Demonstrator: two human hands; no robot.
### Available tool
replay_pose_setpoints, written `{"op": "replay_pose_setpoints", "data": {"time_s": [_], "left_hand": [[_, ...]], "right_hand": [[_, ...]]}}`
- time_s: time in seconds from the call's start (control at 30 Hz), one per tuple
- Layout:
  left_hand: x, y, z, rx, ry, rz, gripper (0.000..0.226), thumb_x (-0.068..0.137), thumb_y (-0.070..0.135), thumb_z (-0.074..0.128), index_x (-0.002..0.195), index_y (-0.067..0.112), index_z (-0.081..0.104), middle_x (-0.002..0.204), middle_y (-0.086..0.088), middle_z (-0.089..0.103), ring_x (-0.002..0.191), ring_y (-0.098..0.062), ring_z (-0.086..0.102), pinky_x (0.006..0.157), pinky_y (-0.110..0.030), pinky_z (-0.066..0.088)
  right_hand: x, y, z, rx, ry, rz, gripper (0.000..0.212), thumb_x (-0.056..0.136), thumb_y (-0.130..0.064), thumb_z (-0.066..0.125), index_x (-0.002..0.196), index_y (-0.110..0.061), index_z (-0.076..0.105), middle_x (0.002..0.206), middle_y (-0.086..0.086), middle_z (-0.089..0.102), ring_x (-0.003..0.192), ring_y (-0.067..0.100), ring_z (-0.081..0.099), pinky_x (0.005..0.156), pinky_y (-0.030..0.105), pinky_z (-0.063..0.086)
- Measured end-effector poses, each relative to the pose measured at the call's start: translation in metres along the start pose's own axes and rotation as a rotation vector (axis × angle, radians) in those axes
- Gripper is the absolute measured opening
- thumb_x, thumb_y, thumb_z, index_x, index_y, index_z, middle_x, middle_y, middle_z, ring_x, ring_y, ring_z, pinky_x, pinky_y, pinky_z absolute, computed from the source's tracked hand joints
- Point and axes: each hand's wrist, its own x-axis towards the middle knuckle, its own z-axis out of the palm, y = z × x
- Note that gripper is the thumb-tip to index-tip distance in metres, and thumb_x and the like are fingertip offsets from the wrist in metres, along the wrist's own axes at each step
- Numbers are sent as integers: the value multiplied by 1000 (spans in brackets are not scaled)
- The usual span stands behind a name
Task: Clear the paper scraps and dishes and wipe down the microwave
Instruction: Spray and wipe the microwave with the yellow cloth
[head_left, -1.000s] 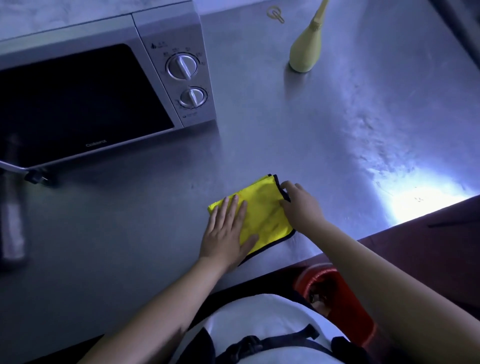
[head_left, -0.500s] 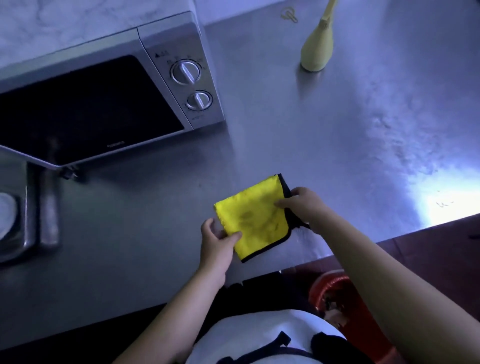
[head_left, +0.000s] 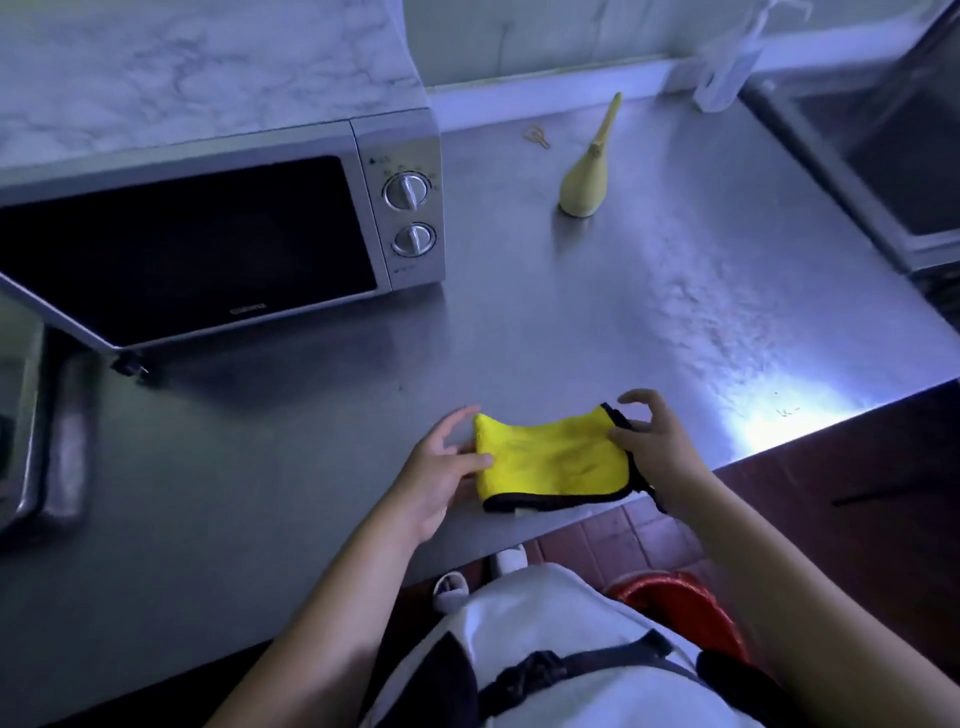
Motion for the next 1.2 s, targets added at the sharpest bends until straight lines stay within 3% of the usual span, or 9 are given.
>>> {"op": "replay_pose_setpoints", "data": {"time_s": [0.2,0.3,0.47,0.53,0.63,0.77,0.87,1.1,1.2], "left_hand": [[12,20,27,41,-256,-103,60,87,-8,60,137,24,55,115,-8,69,92,-21,65,71,-29,53],[31,38,52,87,-287,-78,63,88,-7,59,141,26,50,131,2,64,100,-15,65,70,-28,55],[89,72,93,188,-281,43,83,81,-9,68,149,30,41,147,12,48,111,-15,65,68,-32,56],[118,81,112,273,-264,75,88,81,-13,67,150,34,38,146,14,44,102,-19,67,68,-35,56],[163,87,145,348,-195,57,95,76,-13,68,144,48,40,109,17,60,81,-25,62,69,-39,53],[232,96,196,402,-96,55,96,70,3,70,134,69,38,87,-10,56,75,-26,47,72,-42,43],[292,110,230,453,-65,59,94,72,8,67,130,74,35,77,-11,48,71,-25,39,71,-40,37],[425,161,290,471,83,104,97,76,-3,68,139,64,35,83,-4,61,69,-20,45,68,-38,42],[474,198,313,554,172,150,97,77,-8,65,147,52,33,121,8,55,68,-18,52,66,-39,51]], "right_hand": [[-15,-20,-38,103,112,-143,36,92,2,61,88,-30,78,102,10,72,81,24,61,69,38,48],[-4,-31,-66,89,97,-168,36,89,-2,66,99,-34,78,107,5,71,82,28,64,67,46,52],[46,-49,-112,48,-145,-93,62,85,11,60,129,-34,63,128,-4,58,87,31,73,65,41,61],[76,-60,-130,-2,-181,-74,67,85,12,56,135,-33,58,127,-1,56,78,34,74,64,36,61],[130,-75,-157,-175,-139,-108,69,86,7,53,137,-39,53,113,-1,61,63,19,65,57,22,49],[215,-86,-195,-248,-126,-134,71,87,5,48,139,-43,50,112,-2,60,56,14,47,53,23,38],[281,-101,-223,-266,-108,-161,74,84,9,45,141,-38,49,103,-4,61,46,1,44,46,14,32],[440,-156,-263,-352,-79,-282,79,80,10,41,145,-33,47,123,-2,56,73,0,45,50,6,37],[500,-187,-265,-362,-73,-298,80,79,11,38,147,-31,45,140,4,51,93,15,53,57,9,37]]}}
